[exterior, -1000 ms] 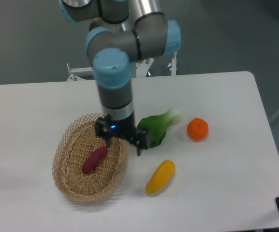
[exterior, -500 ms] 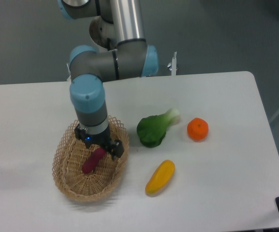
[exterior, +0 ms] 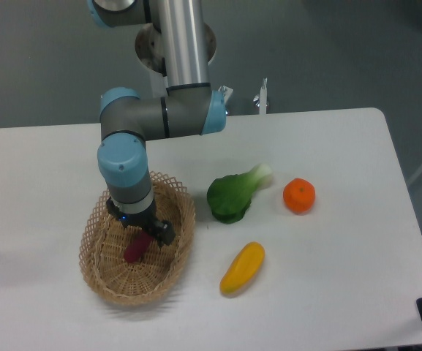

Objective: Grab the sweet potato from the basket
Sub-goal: 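Lower the gripper onto the purple sweet potato and close on it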

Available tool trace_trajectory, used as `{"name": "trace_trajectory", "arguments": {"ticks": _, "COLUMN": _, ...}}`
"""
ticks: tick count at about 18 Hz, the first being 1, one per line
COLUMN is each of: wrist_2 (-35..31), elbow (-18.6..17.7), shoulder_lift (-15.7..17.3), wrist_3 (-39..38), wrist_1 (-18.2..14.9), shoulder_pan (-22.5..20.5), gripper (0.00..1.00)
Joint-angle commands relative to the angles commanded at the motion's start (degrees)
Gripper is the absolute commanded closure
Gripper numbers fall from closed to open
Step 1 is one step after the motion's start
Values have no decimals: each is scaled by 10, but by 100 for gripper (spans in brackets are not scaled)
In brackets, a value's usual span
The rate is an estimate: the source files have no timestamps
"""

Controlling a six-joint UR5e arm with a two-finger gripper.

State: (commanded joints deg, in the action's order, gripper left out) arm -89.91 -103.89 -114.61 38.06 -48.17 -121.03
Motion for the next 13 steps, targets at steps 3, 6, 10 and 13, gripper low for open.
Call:
{"name": "trace_trajectory", "arguments": {"ticks": 3, "wrist_2": 0, "elbow": 3, "shoulder_lift": 0, "wrist_3": 0, "wrist_1": 3, "shoulder_pan": 0, "gripper": 0}}
{"name": "trace_trajectory", "arguments": {"ticks": 6, "wrist_2": 0, "elbow": 4, "shoulder_lift": -4, "wrist_3": 2, "wrist_1": 3, "shoulder_pan": 0, "gripper": 23}}
{"name": "trace_trajectory", "arguments": {"ticks": 10, "wrist_2": 0, "elbow": 3, "shoulder_lift": -4, "wrist_3": 4, "wrist_1": 3, "shoulder_pan": 0, "gripper": 37}}
{"name": "trace_trajectory", "arguments": {"ticks": 13, "wrist_2": 0, "elbow": 3, "shoulder_lift": -4, "wrist_3": 4, "wrist_1": 3, "shoulder_pan": 0, "gripper": 45}}
